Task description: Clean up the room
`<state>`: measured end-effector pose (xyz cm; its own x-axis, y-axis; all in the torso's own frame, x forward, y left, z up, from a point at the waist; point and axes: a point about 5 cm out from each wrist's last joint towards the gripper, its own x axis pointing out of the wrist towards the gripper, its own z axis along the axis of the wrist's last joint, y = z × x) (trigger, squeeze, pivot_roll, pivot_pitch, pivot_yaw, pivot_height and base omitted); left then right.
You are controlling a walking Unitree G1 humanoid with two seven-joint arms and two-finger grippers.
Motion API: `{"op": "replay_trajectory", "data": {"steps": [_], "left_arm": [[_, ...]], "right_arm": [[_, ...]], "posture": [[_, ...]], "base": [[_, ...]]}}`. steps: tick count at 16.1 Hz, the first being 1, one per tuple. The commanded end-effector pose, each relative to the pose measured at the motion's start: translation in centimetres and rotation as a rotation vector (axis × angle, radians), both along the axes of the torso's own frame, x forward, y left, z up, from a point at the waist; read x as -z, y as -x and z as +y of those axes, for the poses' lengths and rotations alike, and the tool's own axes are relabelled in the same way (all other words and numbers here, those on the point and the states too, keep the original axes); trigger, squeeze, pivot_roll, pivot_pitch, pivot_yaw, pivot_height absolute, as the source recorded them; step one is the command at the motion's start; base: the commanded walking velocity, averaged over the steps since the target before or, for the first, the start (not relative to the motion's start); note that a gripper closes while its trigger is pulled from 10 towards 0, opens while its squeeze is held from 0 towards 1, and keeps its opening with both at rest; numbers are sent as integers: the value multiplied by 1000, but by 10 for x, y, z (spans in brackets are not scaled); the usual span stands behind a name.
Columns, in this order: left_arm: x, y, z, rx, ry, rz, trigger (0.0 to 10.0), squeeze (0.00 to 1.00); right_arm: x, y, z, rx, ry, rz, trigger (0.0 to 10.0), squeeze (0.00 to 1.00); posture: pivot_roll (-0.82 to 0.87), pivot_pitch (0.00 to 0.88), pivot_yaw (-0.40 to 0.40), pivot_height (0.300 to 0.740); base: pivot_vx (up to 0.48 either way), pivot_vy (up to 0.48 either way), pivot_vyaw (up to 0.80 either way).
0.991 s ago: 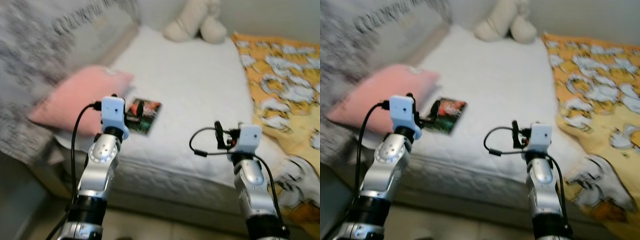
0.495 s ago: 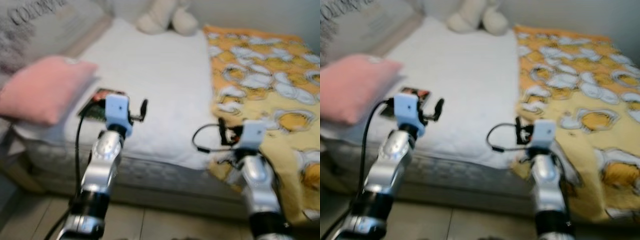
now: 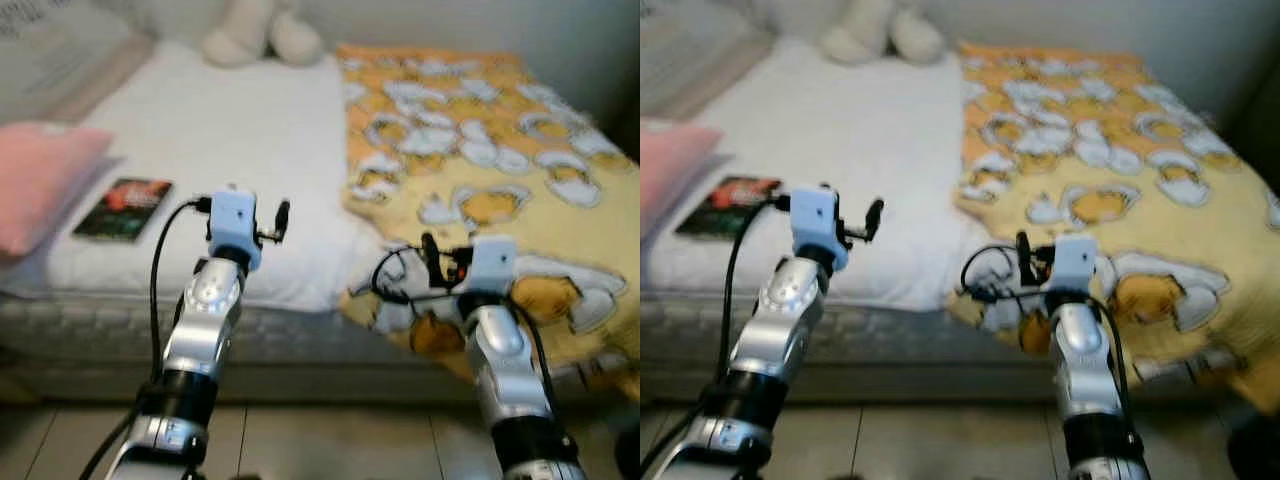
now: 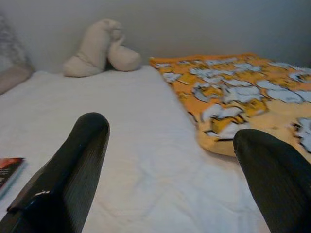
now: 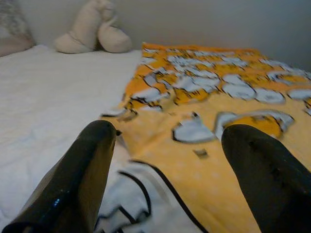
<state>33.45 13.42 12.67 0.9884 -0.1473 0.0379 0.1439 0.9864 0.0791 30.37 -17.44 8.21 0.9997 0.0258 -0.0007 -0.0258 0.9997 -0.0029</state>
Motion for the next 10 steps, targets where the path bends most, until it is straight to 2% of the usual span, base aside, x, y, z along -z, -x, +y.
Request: {"op": "replay_trajectory", "data": {"steps": [1,3,7,8,9,10], "left_arm": [[-1,-3,-1,-5,-12,-2,10000,0],[-1,-3,-1,-5,-15,-2,10000,0],[4,-2,-1,-31,3,2,10000,0],[7,16,15,-12,8,-14,10000,0],[13,36,25,46,13,-15,10000,0],[16,52,23,112,2,-13,10000,0]], "right_arm": [[-1,-3,1,-1,-14,-7,10000,0],[0,-2,-1,9,-22,-5,10000,0],[5,11,-16,56,-40,-17,10000,0],[0,20,-21,69,-24,-53,10000,0],[-3,31,-27,78,16,-81,10000,0],[1,42,-31,78,44,-77,10000,0]], "posture": [[11,0,-10,704],[6,0,-6,695],[-20,0,10,663],[-33,0,11,654],[-27,0,3,646],[-12,0,-6,638]], "base": [[0,0,-475],[0,0,-469],[0,0,-455],[0,0,-456],[0,0,-456],[0,0,-475]]}}
